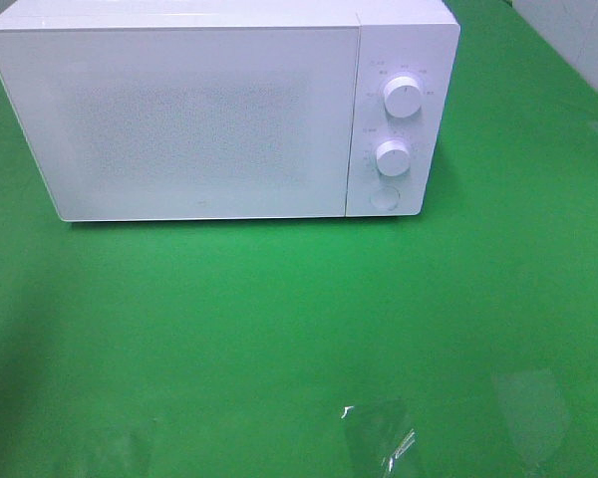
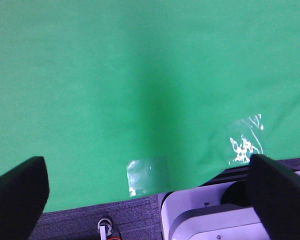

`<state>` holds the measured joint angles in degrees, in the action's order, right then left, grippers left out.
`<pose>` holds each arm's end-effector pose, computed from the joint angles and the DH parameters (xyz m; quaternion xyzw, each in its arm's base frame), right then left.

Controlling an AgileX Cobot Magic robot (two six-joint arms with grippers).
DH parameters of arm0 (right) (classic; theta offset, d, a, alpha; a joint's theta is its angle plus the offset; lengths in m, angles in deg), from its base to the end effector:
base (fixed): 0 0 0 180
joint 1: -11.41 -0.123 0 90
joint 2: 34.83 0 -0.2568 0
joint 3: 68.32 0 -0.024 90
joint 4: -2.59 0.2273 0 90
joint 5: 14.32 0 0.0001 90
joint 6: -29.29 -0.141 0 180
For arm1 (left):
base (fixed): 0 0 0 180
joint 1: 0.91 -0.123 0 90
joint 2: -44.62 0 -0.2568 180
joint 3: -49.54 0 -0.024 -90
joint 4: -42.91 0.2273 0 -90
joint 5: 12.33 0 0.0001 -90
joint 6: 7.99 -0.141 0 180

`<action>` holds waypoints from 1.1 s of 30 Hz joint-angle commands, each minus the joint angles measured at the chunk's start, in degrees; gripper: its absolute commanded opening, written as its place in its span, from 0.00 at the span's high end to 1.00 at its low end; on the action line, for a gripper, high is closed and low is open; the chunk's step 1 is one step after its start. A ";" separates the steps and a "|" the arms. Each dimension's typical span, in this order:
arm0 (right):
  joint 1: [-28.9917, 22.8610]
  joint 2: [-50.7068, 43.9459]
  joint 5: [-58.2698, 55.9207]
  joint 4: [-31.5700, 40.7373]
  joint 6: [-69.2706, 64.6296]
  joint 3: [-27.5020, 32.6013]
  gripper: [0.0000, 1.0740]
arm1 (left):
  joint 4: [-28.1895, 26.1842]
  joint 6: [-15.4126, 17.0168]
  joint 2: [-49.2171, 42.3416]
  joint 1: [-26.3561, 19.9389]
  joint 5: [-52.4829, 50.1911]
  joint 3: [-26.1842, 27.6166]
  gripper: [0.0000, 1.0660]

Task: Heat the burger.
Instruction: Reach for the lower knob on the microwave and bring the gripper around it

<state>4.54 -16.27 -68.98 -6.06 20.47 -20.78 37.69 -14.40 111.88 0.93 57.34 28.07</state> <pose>0.0768 -0.0082 0.2478 0.0072 0.8668 -0.0071 0.4985 0.1788 -0.0178 0.2583 0.0631 0.9793 -0.0374 0.1888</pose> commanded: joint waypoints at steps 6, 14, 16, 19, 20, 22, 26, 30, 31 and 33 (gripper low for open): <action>0.06 -0.52 -0.11 0.17 0.06 0.11 0.32 | -0.06 -1.15 -18.33 -0.23 -2.18 -14.38 0.06; 0.06 -0.52 -0.11 0.17 0.06 0.11 0.32 | 0.00 -1.15 -29.85 -0.23 -2.18 -22.63 0.06; 0.06 -0.52 -0.11 0.17 0.06 0.11 0.32 | 0.00 -1.09 -32.26 -0.23 -3.21 -22.75 0.06; 0.06 -0.52 -0.11 0.17 0.06 0.11 0.32 | 0.57 -1.15 -35.87 -0.23 -4.53 -23.15 0.06; 0.06 -0.52 -0.11 0.17 0.06 0.11 0.32 | 0.74 -1.15 -38.27 -0.23 -6.88 -23.89 0.06; 0.06 -0.52 -0.11 0.17 0.06 0.11 0.32 | 0.74 -1.38 -40.45 -0.23 -8.19 -25.21 0.06; 0.06 -0.52 -0.11 0.17 0.06 0.11 0.32 | 0.80 -1.32 -43.20 -0.23 -8.25 -25.15 0.06; 0.06 -0.52 -0.11 0.17 0.06 0.11 0.32 | -0.80 -0.29 -47.44 -0.06 -8.25 -25.15 0.06; 0.06 -0.52 -0.11 0.17 0.06 0.11 0.32 | -0.80 -0.29 -47.44 -0.06 -8.25 -25.15 0.06; 0.06 -0.52 -0.11 0.17 0.06 0.11 0.32 | -1.72 0.46 -49.39 -0.06 -8.42 -25.21 0.06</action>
<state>4.54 -16.27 -68.98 -6.06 20.47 -20.78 36.72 -14.81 62.95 0.87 49.89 3.09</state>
